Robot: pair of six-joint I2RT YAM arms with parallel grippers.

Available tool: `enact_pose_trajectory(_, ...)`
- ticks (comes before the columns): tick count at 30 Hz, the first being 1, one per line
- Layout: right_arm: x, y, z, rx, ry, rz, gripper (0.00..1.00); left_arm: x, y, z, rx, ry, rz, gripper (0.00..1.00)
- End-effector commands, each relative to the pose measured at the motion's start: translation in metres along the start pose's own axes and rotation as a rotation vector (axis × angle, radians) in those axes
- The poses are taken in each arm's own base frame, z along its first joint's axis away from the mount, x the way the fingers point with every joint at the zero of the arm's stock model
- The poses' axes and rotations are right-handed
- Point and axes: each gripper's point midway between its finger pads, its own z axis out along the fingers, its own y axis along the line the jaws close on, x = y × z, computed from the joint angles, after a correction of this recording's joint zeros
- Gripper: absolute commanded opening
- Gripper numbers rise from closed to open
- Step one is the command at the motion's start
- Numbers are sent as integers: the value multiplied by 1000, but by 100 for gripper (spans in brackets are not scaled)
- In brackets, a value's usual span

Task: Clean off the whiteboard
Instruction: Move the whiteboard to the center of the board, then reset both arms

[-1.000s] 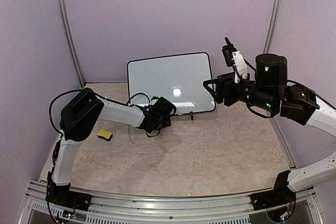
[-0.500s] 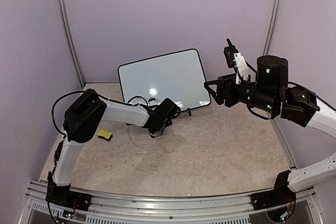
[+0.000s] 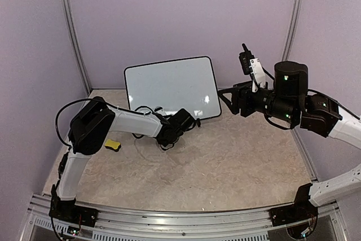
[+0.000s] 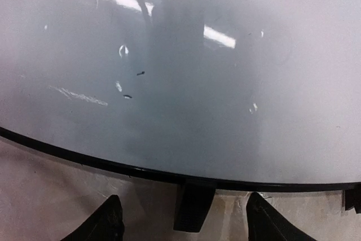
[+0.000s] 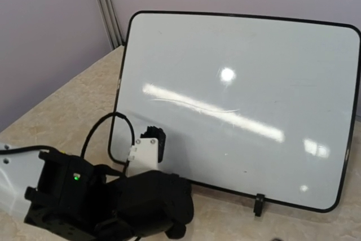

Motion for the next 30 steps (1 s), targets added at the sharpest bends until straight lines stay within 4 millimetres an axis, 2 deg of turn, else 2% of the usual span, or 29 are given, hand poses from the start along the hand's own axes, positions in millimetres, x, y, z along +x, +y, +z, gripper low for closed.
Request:
enact_pose_trajectory(1,-2,-3,2,9,-11,0,65,52,50,18,-145,151,117,80)
enact_pose_trajectory(4,-2,-4,2,16,-9,0,67,55,50,15,-135,166,128,96)
enact_pose_trajectory(7,-3,-6,2,24,-9,2,71,65,52,4,-113,193,169,99)
enact_pose_trajectory(10,-2,-11,0,47,-4,2,81,75,55,-19,-70,231,216,99)
enact_pose_trajectory(11,-1,-14,0,63,-2,1,93,72,55,-31,-52,232,224,99)
enact_pose_trajectory(12,1,-16,0,76,3,2,99,74,61,-38,-49,236,244,99)
enact_pose_trajectory(14,7,-22,0,99,16,4,99,74,68,-55,-20,247,274,99)
enact_pose_trajectory(16,14,-22,1,93,29,-6,100,69,67,-74,47,256,281,99)
enact_pose_trajectory(21,34,-33,4,142,67,11,100,84,73,-114,206,289,417,99)
enact_pose_trajectory(24,46,-37,3,158,78,19,100,84,68,-148,349,245,534,99)
enact_pose_trajectory(25,50,-39,2,161,75,20,99,76,64,-163,410,219,550,99)
enact_pose_trajectory(28,58,-44,-6,165,51,22,100,61,62,-194,574,176,596,99)
enact_pose_trajectory(30,61,-49,-12,176,31,21,99,33,59,-225,727,119,572,99)
